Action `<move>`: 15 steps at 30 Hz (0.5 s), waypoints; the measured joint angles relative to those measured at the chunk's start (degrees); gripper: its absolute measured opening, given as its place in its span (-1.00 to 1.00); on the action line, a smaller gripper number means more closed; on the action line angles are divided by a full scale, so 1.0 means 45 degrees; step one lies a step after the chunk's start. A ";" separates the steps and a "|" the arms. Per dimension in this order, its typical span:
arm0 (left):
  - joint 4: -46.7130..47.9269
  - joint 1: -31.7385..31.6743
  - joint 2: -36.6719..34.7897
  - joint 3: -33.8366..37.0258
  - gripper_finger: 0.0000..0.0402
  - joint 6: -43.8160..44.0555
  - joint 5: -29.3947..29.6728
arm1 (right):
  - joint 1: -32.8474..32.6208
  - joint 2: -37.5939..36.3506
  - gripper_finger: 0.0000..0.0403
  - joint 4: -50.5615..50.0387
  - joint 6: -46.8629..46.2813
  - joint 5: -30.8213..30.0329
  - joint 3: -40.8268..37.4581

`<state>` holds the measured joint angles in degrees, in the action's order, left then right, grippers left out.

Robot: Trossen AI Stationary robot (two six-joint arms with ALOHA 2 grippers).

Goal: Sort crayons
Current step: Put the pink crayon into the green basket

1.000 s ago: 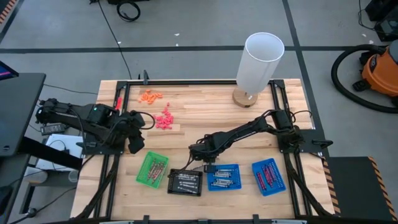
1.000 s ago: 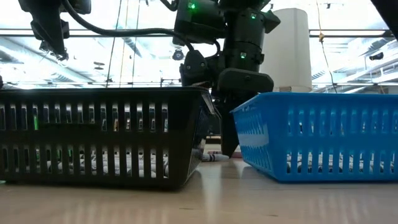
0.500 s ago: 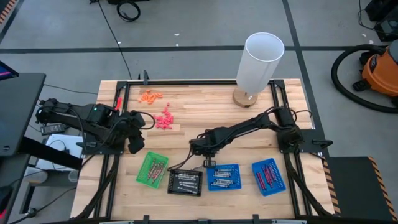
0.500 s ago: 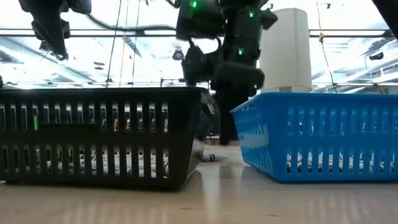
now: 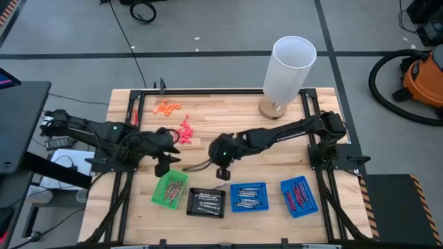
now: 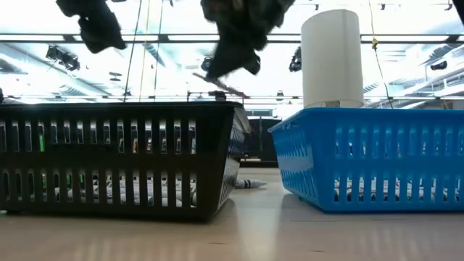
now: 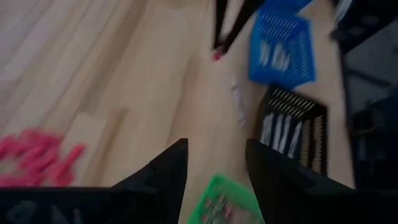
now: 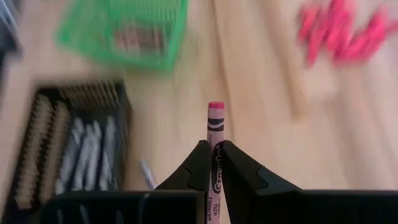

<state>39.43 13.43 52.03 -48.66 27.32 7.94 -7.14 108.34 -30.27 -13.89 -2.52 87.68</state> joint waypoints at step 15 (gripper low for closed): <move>-0.7140 0.0155 0.0034 0.3167 -0.15 0.1252 -0.0003 | 0.0138 -0.1371 -0.83 0.5265 0.0082 0.0371 0.0015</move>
<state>7.30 14.13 52.18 -34.41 32.95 7.92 -6.52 102.17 -6.58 -13.52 -0.86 87.74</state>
